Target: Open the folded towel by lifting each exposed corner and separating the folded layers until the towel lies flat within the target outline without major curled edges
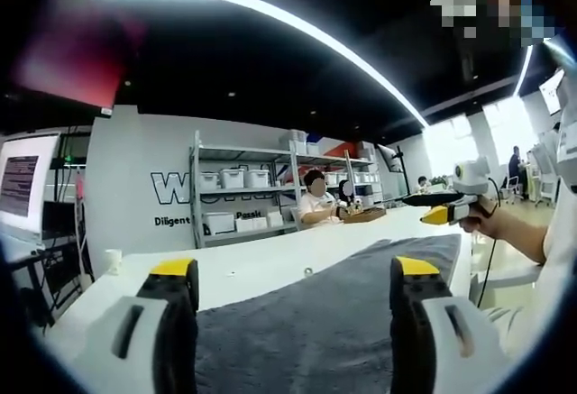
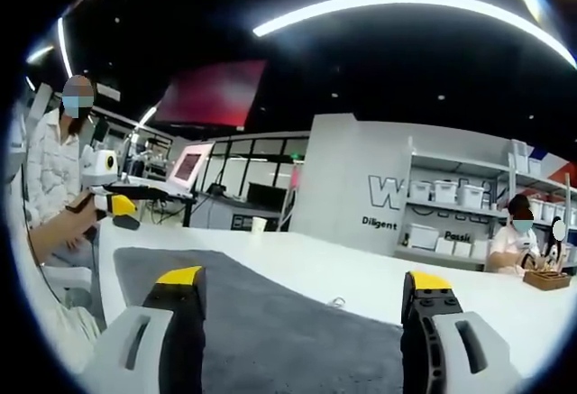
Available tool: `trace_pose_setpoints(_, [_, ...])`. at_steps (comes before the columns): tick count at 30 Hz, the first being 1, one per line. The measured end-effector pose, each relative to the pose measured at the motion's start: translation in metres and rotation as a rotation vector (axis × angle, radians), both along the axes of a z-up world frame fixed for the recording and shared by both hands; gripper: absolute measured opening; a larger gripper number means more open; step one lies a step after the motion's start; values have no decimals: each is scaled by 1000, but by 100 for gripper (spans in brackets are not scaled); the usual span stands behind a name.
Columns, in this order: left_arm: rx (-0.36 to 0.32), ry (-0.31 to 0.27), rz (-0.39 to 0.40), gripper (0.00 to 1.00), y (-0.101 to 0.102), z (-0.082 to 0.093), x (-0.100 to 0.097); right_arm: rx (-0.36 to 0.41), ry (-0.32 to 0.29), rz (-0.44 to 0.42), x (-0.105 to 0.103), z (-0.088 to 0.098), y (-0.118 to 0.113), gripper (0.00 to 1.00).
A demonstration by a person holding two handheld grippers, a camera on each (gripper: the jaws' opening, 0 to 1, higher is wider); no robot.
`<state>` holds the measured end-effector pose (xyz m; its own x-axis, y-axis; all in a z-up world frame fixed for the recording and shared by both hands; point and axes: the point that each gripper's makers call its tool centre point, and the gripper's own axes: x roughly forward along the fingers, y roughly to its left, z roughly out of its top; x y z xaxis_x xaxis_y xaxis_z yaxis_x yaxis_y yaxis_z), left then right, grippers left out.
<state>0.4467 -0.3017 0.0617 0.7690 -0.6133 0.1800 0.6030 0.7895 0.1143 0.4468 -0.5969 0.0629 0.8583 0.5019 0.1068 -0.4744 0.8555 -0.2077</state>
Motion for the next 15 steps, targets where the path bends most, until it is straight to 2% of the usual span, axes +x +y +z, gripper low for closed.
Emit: trace_pose_setpoints(15, [4,3,-4,86,-2,0,0,-1,3,6,0,0,0,89])
